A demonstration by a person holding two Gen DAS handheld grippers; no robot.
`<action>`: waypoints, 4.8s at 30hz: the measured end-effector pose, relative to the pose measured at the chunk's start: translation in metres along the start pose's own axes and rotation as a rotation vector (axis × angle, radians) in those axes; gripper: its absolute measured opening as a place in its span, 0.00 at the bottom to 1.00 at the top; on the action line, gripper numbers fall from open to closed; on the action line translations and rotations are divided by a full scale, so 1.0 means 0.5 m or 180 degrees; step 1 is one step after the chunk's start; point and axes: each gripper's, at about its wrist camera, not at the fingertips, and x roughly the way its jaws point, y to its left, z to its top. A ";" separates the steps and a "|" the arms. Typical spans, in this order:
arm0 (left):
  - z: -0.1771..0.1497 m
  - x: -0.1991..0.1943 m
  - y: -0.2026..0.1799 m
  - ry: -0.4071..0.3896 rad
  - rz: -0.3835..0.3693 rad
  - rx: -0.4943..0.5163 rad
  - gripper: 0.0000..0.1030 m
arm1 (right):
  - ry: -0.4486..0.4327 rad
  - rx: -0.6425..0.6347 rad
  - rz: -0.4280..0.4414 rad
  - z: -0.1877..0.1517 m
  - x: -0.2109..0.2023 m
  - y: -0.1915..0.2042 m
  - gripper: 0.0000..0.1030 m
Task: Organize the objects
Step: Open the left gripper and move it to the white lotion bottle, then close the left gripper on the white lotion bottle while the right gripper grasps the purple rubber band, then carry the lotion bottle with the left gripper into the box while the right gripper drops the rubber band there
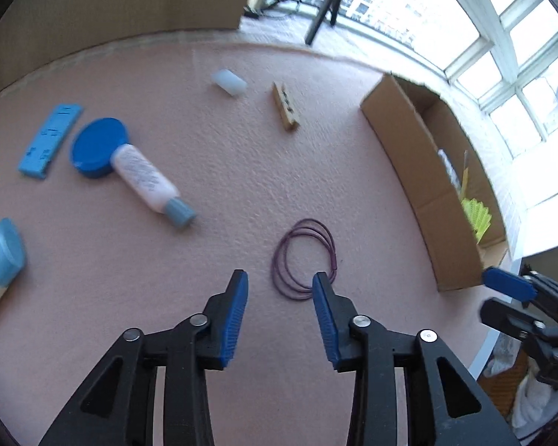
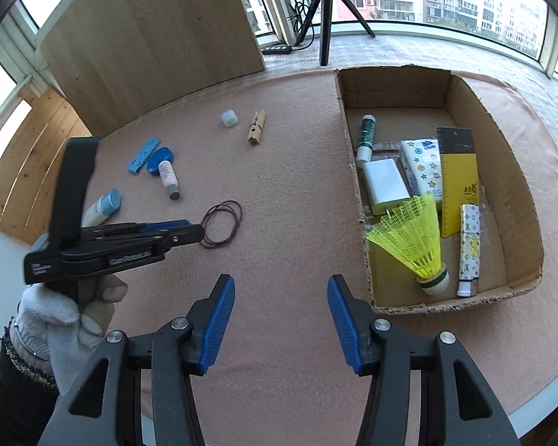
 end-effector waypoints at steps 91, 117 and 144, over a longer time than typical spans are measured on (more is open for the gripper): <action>0.101 0.007 -0.313 -0.0350 -0.0048 0.0493 0.21 | -0.0633 0.0024 -0.0447 0.062 -0.111 -0.196 0.02; 0.134 0.101 -0.422 -0.0223 -0.0027 0.0615 0.21 | -0.0491 0.0245 -0.0470 0.034 -0.086 -0.284 0.02; 0.052 -0.152 -0.277 -0.0828 0.0681 0.0534 0.26 | -0.0528 -0.0016 -0.0207 0.049 -0.093 -0.150 0.33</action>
